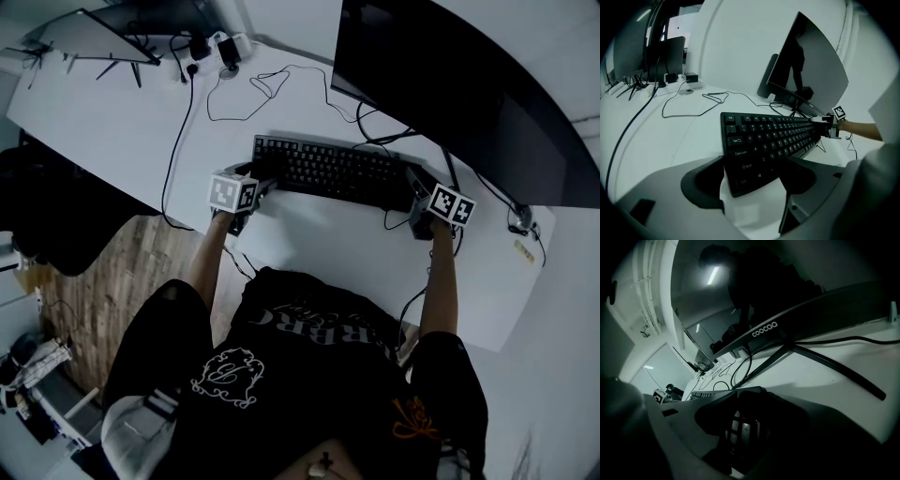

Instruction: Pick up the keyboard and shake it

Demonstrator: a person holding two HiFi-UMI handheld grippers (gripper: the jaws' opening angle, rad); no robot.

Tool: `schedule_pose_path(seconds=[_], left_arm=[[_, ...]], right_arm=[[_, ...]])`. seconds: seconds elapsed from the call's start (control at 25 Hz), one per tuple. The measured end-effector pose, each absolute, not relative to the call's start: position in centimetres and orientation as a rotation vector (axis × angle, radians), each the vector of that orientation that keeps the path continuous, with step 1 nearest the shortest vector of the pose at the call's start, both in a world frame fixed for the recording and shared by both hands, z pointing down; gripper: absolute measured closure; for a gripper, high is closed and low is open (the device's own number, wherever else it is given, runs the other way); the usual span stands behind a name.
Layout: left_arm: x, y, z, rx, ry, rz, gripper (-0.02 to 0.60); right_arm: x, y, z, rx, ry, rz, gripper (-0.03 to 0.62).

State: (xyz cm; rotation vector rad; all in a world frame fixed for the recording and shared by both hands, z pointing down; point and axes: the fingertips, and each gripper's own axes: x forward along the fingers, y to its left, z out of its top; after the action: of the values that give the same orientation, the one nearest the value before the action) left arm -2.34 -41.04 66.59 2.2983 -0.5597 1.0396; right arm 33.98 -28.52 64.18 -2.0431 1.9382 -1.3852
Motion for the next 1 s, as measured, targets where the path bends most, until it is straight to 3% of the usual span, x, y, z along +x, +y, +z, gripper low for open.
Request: schedule_pose_path(seconds=[0.36,0.48,1.0], left_arm=[[-2.3,-41.0,67.3,2.303,-0.577,0.967,0.225],[-2.4,-41.3,66.5,2.334,-0.613,0.925,0.225],[-1.7,-37.7,56.7,2.588,-0.63,0.639,0.267]], right_arm=[[34.3,-28.6,64.8,-2.096,1.849,-1.352,0.396],[34.1,-28.4,64.0,-2.108,1.881,-1.326,0.364],[30.1,-22.8,54.5,-2.03,2.021,-1.041,0.376]])
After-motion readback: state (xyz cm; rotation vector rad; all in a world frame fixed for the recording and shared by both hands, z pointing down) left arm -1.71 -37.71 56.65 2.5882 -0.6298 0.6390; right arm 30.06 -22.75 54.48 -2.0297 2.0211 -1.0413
